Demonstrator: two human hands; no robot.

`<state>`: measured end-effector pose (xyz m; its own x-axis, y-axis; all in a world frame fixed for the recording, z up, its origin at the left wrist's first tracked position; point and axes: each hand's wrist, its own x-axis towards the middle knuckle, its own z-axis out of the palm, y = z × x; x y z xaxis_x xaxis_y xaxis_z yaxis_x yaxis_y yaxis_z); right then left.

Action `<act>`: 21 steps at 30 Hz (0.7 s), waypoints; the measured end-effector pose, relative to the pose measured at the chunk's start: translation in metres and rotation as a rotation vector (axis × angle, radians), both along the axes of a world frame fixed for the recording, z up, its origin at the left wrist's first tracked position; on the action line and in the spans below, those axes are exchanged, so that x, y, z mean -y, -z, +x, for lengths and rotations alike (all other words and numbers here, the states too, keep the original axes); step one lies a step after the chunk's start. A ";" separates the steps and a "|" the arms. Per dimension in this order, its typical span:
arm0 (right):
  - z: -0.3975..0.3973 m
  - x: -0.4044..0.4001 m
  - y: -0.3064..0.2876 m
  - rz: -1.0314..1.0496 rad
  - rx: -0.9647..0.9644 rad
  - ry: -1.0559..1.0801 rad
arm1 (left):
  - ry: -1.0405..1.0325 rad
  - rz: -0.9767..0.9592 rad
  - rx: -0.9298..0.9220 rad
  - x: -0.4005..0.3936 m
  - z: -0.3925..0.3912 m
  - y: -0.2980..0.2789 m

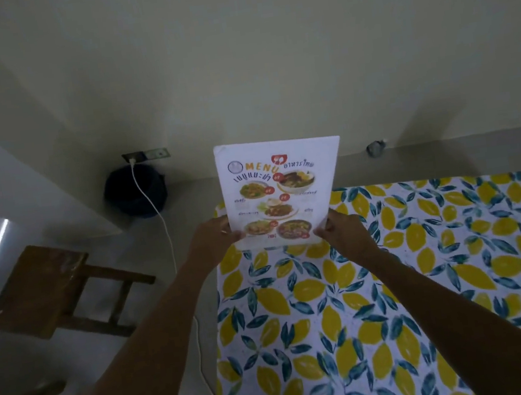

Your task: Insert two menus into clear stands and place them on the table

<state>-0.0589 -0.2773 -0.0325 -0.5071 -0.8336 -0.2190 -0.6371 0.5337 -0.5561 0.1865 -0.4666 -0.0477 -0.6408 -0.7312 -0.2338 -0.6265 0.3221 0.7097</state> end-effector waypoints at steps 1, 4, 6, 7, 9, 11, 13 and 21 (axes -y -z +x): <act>0.000 0.000 0.001 -0.006 0.005 0.003 | 0.006 -0.005 -0.001 0.000 0.000 0.000; 0.001 -0.003 0.002 -0.014 0.026 0.000 | 0.023 -0.037 0.011 -0.004 0.001 -0.001; 0.003 -0.004 0.002 -0.027 0.048 0.009 | 0.017 -0.043 0.031 -0.010 0.001 -0.002; 0.005 -0.005 0.003 -0.032 0.054 0.015 | 0.007 -0.032 0.047 -0.013 0.001 0.000; 0.006 -0.005 0.004 -0.033 0.062 0.020 | -0.003 -0.020 0.087 -0.018 0.001 0.002; 0.006 -0.005 0.004 -0.015 0.081 0.028 | -0.031 -0.010 0.087 -0.021 0.001 0.004; 0.006 -0.005 0.003 -0.009 0.109 0.035 | -0.067 0.021 0.065 -0.024 0.001 0.004; 0.002 -0.012 -0.010 -0.028 0.173 0.032 | -0.153 0.037 0.109 -0.036 0.004 -0.011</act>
